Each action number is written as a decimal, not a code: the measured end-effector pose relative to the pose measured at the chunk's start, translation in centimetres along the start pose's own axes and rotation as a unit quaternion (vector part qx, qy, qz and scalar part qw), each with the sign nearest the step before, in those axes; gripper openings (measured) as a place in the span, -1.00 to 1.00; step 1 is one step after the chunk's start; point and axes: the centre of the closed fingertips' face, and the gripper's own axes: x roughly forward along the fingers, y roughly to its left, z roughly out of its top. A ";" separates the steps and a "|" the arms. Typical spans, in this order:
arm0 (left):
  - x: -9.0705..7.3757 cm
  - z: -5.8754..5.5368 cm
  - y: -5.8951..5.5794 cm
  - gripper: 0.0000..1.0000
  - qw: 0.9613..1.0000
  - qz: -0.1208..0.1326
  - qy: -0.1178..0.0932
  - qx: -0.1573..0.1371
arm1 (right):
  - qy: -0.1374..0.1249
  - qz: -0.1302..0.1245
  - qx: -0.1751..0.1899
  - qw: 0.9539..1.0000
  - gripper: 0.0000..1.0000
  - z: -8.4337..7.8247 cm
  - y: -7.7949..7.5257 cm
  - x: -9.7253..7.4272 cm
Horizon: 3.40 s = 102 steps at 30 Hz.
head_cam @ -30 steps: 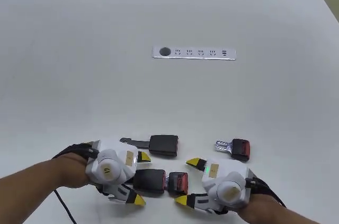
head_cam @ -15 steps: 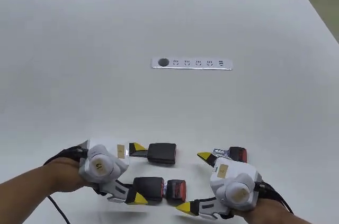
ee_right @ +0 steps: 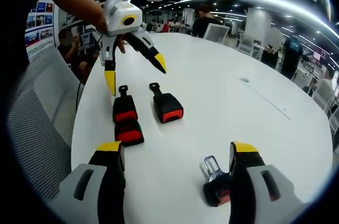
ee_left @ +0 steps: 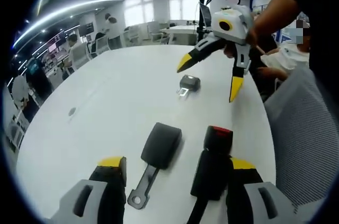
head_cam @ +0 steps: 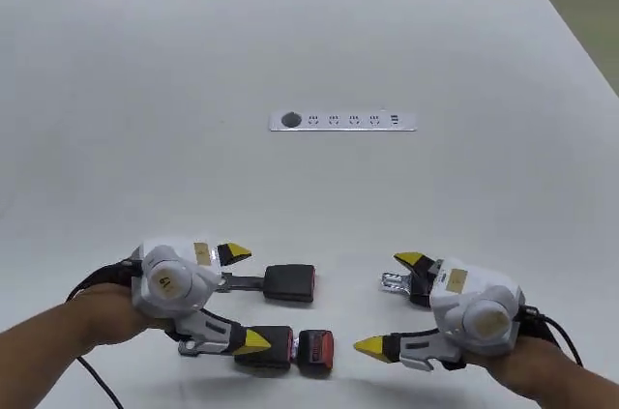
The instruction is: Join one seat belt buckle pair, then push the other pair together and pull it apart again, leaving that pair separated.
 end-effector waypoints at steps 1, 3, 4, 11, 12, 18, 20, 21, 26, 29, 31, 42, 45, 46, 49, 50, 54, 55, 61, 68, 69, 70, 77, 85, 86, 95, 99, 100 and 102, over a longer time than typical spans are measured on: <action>0.0 0.1 0.1 0.60 1.000 0.001 -0.001 0.000 | 0.000 0.000 0.003 1.000 0.61 0.0 -0.3 -0.2; 0.1 0.3 0.6 0.59 1.000 0.002 -0.003 0.005 | 0.000 -0.004 0.005 1.000 0.60 -0.1 -1.0 -0.7; 0.2 0.5 0.8 0.59 1.000 0.002 -0.002 0.006 | 0.000 -0.006 0.004 1.000 0.60 -0.2 -1.6 -0.9; 0.6 1.2 2.4 0.57 1.000 0.001 -0.004 0.011 | 0.008 -0.006 0.018 1.000 0.56 -1.7 -4.3 -1.4; 0.7 1.2 2.6 0.56 1.000 0.001 -0.004 0.011 | 0.010 -0.005 0.019 1.000 0.55 -1.8 -4.4 -1.6; 1.5 1.3 2.7 0.51 1.000 -0.010 0.001 0.021 | 0.027 0.014 0.031 0.999 0.47 -3.1 -5.0 -1.8; 1.9 0.9 2.8 0.51 1.000 -0.015 0.006 0.025 | 0.030 0.018 0.033 0.999 0.50 -3.5 -5.3 -1.7; 2.0 0.8 2.8 0.51 0.999 -0.017 0.008 0.029 | 0.032 0.020 0.035 0.999 0.50 -3.8 -5.4 -1.7; 2.8 -0.1 3.2 0.48 0.999 -0.028 0.017 0.031 | 0.051 0.032 0.029 0.998 0.44 -5.2 -5.6 -1.5; 3.2 -0.3 3.4 0.45 0.999 -0.031 0.018 0.033 | 0.050 0.035 0.036 0.997 0.41 -5.8 -6.0 -1.4; 3.6 -0.3 3.4 0.44 0.999 -0.033 0.020 0.034 | 0.055 0.038 0.044 0.997 0.43 -6.2 -5.9 -1.3; 5.5 -1.9 3.2 0.22 0.996 -0.061 0.040 0.056 | 0.086 0.059 0.028 0.994 0.21 -8.4 -6.3 -1.2; 5.9 -2.1 3.1 0.14 0.995 -0.066 0.044 0.059 | 0.085 0.065 0.028 0.994 0.12 -8.3 -6.3 -1.2; 6.1 -2.3 3.1 0.12 0.995 -0.068 0.047 0.064 | 0.088 0.067 0.026 0.994 0.08 -8.4 -6.3 -1.1; 6.5 -2.6 3.0 0.05 0.993 -0.073 0.055 0.074 | 0.096 0.076 0.020 0.992 -0.01 -8.7 -6.1 -1.1; 6.5 -2.7 3.0 0.02 0.992 -0.077 0.058 0.083 | 0.095 0.077 0.017 0.992 -0.06 -8.5 -6.0 -1.2; 6.8 -2.5 2.6 -0.06 0.992 -0.087 0.050 0.072 | 0.096 0.075 0.002 0.993 -0.17 -8.4 -6.3 -1.1; 6.7 -2.7 2.4 -0.11 0.992 -0.092 0.051 0.064 | 0.096 0.074 0.004 0.993 -0.23 -8.3 -6.3 -1.1; 7.1 -2.8 2.5 -0.30 0.992 -0.088 0.049 0.073 | 0.099 0.087 -0.016 0.991 -0.30 -8.4 -6.2 -0.9; 7.3 -2.7 2.3 -0.32 0.992 -0.090 0.052 0.076 | 0.119 0.098 -0.037 0.987 -0.33 -8.6 -6.5 -0.9; 7.3 -2.6 2.3 -0.32 0.992 -0.090 0.053 0.076 | 0.122 0.099 -0.038 0.987 -0.33 -8.7 -6.5 -0.8; 7.3 -2.6 2.3 -0.32 0.991 -0.091 0.054 0.076 | 0.124 0.099 -0.038 0.987 -0.34 -8.7 -6.5 -0.9; 7.3 -2.5 2.4 -0.33 0.992 -0.088 0.057 0.073 | 0.139 0.100 -0.041 0.984 -0.35 -9.0 -6.7 -0.7; 7.2 -2.3 2.5 -0.33 0.992 -0.084 0.058 0.069 | 0.138 0.104 -0.045 0.984 -0.34 -8.6 -6.0 0.0; 7.2 -2.2 2.4 -0.33 0.992 -0.084 0.057 0.069 | 0.138 0.103 -0.043 0.984 -0.34 -8.5 -5.8 0.1; 7.1 -2.1 2.6 -0.33 0.992 -0.086 0.061 0.071 | 0.128 0.107 -0.040 0.985 -0.34 -7.5 -5.3 1.2; 7.1 -2.2 2.6 -0.33 0.992 -0.084 0.061 0.068 | 0.123 0.110 -0.040 0.985 -0.34 -6.8 -5.0 2.1; 7.1 -2.1 2.6 -0.33 0.992 -0.084 0.062 0.069 | 0.121 0.112 -0.041 0.985 -0.34 -6.4 -4.7 2.4; 7.1 -2.1 2.6 -0.33 0.992 -0.085 0.063 0.070 | 0.119 0.113 -0.044 0.985 -0.35 -6.1 -4.4 2.9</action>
